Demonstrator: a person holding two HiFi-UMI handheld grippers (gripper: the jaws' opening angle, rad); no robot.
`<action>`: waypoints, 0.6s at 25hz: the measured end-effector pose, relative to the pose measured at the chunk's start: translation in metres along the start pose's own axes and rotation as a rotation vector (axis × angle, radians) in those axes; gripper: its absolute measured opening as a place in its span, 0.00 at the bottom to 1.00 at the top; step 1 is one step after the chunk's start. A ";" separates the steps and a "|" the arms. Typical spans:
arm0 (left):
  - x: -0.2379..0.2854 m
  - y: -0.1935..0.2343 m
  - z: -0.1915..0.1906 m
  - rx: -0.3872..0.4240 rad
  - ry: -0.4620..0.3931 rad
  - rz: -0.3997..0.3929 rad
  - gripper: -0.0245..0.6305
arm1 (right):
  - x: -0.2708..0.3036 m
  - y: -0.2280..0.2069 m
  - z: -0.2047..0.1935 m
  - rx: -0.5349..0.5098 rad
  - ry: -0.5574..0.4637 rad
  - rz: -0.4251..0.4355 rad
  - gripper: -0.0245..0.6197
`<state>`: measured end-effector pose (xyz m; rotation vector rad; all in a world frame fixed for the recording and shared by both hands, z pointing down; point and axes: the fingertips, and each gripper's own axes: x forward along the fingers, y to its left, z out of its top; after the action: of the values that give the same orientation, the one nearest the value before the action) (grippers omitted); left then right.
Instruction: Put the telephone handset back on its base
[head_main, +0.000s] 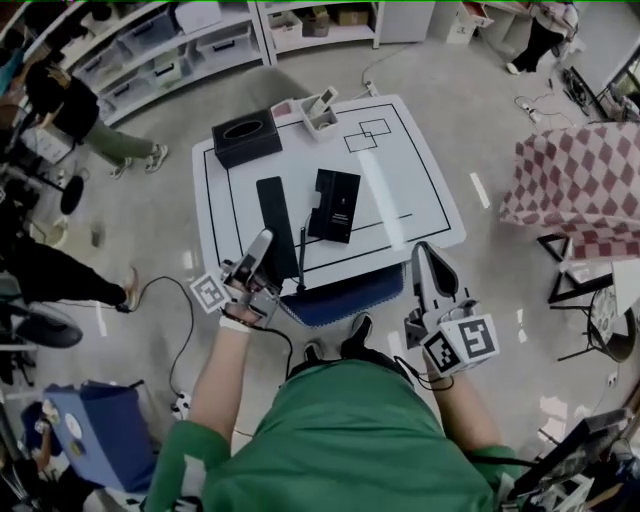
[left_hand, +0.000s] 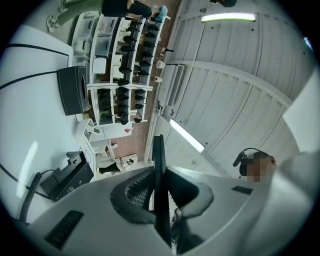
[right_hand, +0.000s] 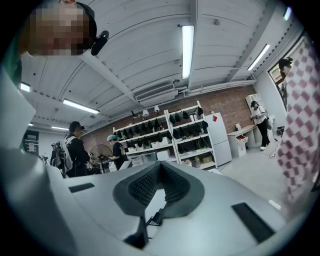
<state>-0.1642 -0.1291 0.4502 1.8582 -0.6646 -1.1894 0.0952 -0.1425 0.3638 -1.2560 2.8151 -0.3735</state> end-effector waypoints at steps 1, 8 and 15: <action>0.004 0.006 -0.001 0.006 0.001 0.012 0.17 | 0.004 -0.010 0.002 0.008 0.002 0.002 0.07; 0.024 0.062 -0.008 0.039 0.049 0.123 0.17 | 0.030 -0.067 -0.002 0.054 0.021 0.024 0.07; 0.031 0.108 -0.007 0.042 0.124 0.202 0.17 | 0.044 -0.091 -0.013 0.086 0.056 -0.002 0.07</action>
<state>-0.1458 -0.2084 0.5282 1.8345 -0.7917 -0.9288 0.1305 -0.2313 0.4006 -1.2503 2.8102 -0.5314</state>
